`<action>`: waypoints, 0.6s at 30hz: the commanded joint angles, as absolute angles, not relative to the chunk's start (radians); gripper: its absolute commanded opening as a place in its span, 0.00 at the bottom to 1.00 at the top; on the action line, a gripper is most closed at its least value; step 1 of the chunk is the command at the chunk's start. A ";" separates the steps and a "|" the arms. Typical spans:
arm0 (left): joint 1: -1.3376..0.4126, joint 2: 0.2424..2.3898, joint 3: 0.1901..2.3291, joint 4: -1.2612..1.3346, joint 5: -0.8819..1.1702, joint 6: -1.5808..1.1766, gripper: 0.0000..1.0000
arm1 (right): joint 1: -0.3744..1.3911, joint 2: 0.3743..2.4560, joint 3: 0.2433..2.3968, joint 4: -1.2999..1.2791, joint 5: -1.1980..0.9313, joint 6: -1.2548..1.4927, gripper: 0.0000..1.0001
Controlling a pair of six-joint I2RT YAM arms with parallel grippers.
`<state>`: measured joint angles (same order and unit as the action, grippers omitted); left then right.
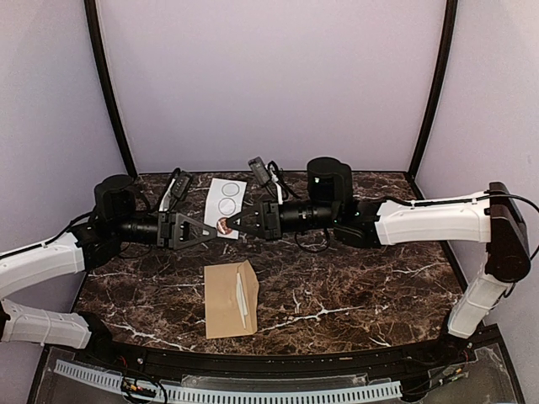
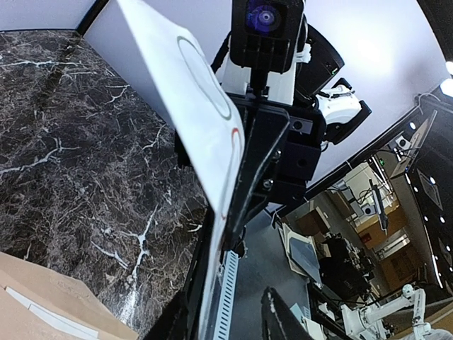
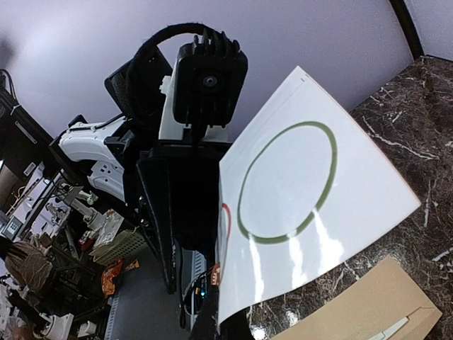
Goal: Place the letter into the envelope and seal it
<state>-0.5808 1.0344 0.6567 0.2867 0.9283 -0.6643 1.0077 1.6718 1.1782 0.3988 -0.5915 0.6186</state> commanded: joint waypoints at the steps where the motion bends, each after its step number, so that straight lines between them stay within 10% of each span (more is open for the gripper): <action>1: -0.583 1.008 0.637 0.304 0.878 -0.652 0.34 | 1.008 1.651 1.174 0.453 -0.607 0.630 0.00; 18: -0.581 1.004 0.624 0.358 0.854 -0.681 0.18 | 0.995 1.626 1.131 0.474 -0.617 0.648 0.00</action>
<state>-0.5808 1.0279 0.6456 0.3145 0.8467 -0.6701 1.0004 1.6604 1.1435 0.4198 -0.6071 0.6380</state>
